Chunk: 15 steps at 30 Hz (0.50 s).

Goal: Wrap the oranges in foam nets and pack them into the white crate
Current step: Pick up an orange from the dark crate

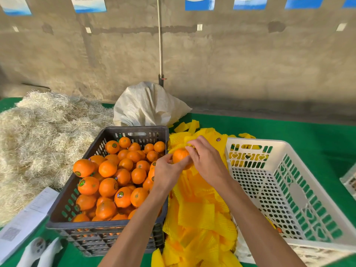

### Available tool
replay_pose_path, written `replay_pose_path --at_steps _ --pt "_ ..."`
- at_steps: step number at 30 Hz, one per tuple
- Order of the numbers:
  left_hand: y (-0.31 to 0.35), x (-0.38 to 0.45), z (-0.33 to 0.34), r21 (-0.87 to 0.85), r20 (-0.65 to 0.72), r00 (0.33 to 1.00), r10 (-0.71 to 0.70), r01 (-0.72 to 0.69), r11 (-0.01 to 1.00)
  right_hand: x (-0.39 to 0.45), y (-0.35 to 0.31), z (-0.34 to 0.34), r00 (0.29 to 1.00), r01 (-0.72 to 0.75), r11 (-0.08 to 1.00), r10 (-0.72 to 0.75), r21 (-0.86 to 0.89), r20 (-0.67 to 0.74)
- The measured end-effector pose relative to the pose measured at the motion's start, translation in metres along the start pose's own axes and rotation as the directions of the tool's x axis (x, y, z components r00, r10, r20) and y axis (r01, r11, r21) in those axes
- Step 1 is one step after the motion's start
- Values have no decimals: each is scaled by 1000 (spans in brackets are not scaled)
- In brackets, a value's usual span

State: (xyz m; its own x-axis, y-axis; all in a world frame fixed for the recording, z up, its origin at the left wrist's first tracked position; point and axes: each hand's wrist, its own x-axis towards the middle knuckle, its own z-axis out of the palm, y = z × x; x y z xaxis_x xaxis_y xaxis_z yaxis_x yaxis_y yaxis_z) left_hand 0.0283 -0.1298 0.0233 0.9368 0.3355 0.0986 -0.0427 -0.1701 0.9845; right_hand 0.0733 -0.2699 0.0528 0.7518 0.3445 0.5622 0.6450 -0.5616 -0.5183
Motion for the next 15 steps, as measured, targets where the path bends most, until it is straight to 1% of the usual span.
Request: replay_pose_path --at_steps 2,4,7,9,12,13,15 --pt "4 7 -1 34 -58 998 16 -14 999 -4 -4 -3 997 73 997 -73 -20 -18" --pt "5 14 -1 23 -103 994 -23 25 999 -8 -6 -4 993 111 993 -112 -30 -30" --pt "5 20 4 -73 -114 984 -134 126 989 -12 -9 -2 995 74 997 -76 -36 -61" --pt "5 23 7 -191 -112 964 -241 218 957 -14 -7 -1 994 46 998 -50 -43 -99" --pt "12 23 6 -405 -45 929 -368 320 856 -16 -2 0 991 11 997 -21 -77 -132" --pt "12 24 5 -437 -19 925 -379 333 835 -18 -1 0 990 -1 997 -10 -80 -140" --pt "13 24 4 -412 41 934 -354 339 846 -19 3 0 987 -1 996 -14 -90 -159"
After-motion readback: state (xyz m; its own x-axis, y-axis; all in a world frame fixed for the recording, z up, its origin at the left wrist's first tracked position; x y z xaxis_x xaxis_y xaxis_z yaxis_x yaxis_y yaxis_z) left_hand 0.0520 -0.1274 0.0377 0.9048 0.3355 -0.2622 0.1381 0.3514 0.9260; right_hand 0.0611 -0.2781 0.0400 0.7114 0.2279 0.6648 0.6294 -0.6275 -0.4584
